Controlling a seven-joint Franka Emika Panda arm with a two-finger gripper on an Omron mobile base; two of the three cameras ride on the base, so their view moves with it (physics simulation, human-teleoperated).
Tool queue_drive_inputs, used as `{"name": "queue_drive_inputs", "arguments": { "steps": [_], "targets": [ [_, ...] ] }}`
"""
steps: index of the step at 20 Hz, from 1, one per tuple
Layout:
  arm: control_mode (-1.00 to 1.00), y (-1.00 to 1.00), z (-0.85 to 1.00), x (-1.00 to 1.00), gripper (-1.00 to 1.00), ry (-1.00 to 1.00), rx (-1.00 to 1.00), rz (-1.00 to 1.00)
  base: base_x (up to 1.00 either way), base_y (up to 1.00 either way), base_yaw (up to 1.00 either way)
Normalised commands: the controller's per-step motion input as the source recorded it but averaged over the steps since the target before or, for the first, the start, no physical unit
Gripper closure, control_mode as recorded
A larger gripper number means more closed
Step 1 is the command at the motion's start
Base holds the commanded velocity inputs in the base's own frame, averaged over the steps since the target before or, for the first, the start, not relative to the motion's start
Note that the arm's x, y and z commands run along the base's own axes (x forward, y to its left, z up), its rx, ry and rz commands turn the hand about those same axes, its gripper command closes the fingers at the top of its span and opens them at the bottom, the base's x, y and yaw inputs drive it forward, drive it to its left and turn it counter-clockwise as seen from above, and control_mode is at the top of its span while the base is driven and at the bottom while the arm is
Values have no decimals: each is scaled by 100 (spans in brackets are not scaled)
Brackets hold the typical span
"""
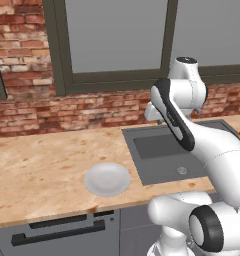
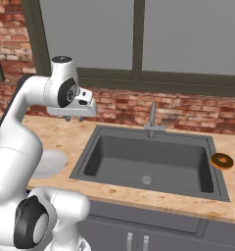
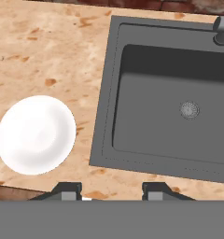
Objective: Place the pastries on the plates.
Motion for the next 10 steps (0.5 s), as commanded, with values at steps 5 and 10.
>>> {"name": "queue_drive_inputs", "arguments": {
  "steps": [5, 10],
  "targets": [
    [100, 0, 0, 0, -100, 0, 0, 0, 0, 0, 0],
    [100, 0, 0, 0, -100, 0, 0, 0, 0, 0, 0]
  ]
}}
